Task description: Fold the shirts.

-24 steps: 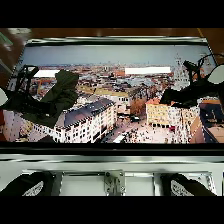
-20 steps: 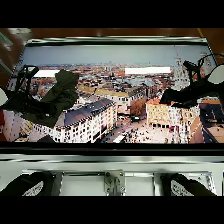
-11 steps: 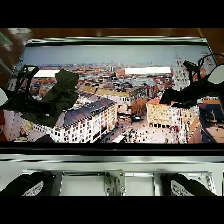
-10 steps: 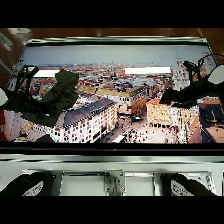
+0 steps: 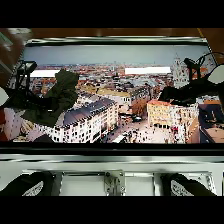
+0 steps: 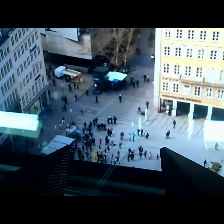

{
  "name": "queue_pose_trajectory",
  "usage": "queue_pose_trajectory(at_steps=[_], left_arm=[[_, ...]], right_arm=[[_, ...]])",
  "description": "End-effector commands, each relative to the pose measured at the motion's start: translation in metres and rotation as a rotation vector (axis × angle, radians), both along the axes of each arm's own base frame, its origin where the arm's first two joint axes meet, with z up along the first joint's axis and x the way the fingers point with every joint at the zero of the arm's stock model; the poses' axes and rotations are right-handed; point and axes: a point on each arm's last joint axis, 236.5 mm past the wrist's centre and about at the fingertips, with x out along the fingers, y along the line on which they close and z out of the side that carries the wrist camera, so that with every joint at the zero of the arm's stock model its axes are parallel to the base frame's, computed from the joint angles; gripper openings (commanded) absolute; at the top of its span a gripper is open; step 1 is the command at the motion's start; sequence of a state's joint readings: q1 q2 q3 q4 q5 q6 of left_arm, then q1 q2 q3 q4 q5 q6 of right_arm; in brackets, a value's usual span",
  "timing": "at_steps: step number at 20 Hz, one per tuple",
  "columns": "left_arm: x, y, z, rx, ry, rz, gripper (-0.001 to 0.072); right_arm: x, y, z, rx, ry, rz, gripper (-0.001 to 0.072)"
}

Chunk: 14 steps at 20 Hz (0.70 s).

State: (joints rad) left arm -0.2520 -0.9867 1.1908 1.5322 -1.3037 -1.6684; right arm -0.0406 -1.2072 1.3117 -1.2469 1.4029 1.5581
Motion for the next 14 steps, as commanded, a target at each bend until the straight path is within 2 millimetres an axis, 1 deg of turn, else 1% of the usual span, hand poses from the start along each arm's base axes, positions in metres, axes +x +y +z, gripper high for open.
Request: queue_pose_trajectory(at_steps=[1, 2, 3, 6, 8, 9, 11, 13, 14], left_arm=[[0.027, -0.009, 0.009, -0.061, -0.095, 0.034, 0.0670], [0.041, 0.001, 0.006, -0.052, -0.118, 0.096, 0.0683], [0.055, 0.016, -0.005, -0.031, -0.112, 0.151, 0.0720], [0.092, 0.067, -0.057, 0.063, 0.016, 0.213, 0.0720], [0.124, 0.106, -0.086, 0.091, 0.078, 0.291, 0.0720], [0.140, 0.123, -0.100, 0.088, 0.099, 0.328, 0.0720], [0.162, 0.145, -0.130, 0.087, 0.157, 0.372, 0.0720], [0.174, 0.157, -0.163, 0.089, 0.227, 0.388, 0.0720], [0.178, 0.159, -0.179, 0.098, 0.258, 0.374, 0.0720]], right_arm=[[0.003, 0.001, 0.002, -0.005, -0.026, 0.035, 0.0674], [0.004, 0.001, 0.002, -0.007, -0.032, 0.040, 0.0674], [0.005, 0.001, 0.002, -0.007, -0.036, 0.038, 0.0674], [0.012, 0.000, 0.004, -0.007, -0.064, 0.029, 0.0674], [0.018, 0.000, 0.006, -0.009, -0.090, 0.020, 0.0674], [0.020, -0.001, 0.007, -0.009, -0.101, 0.016, 0.0673], [0.026, -0.001, 0.009, -0.009, -0.123, 0.008, 0.0674], [0.029, -0.002, 0.011, -0.009, -0.138, 0.003, 0.0674], [0.030, -0.002, 0.011, -0.010, -0.143, 0.001, 0.0674]])
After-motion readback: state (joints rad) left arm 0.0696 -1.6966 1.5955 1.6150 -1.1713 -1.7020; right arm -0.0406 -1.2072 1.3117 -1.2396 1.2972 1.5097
